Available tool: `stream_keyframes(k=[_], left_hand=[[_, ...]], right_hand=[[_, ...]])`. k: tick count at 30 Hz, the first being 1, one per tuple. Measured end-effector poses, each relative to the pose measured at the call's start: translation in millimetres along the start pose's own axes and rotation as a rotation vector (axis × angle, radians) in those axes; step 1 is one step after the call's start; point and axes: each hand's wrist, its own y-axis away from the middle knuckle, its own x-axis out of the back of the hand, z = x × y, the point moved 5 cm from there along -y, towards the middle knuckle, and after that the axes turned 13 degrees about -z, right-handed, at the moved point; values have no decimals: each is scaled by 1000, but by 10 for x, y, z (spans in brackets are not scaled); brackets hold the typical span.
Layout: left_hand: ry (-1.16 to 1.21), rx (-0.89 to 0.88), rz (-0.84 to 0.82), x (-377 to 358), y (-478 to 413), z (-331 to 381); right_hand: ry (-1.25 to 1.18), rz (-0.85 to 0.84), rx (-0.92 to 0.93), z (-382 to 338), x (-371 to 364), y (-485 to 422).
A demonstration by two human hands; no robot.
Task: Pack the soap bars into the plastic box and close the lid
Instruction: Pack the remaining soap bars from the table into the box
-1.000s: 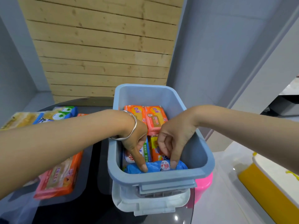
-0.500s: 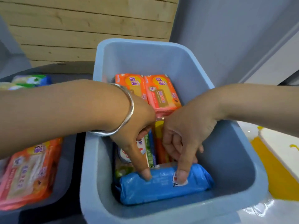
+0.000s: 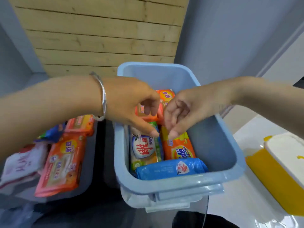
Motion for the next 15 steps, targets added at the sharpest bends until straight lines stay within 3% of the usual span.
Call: stream_keyframes(k=[4, 7, 11, 15], left_hand=[[123, 6, 265, 87, 485, -178], [184, 54, 403, 0, 863, -370], [333, 295, 489, -328, 1339, -846], [506, 446, 579, -803, 1641, -1178]], right_hand=[[-202, 357, 173, -230, 162, 272], [-286, 528, 257, -441, 106, 255], [-476, 632, 344, -894, -79, 23], [-712, 590, 351, -1281, -310, -419]])
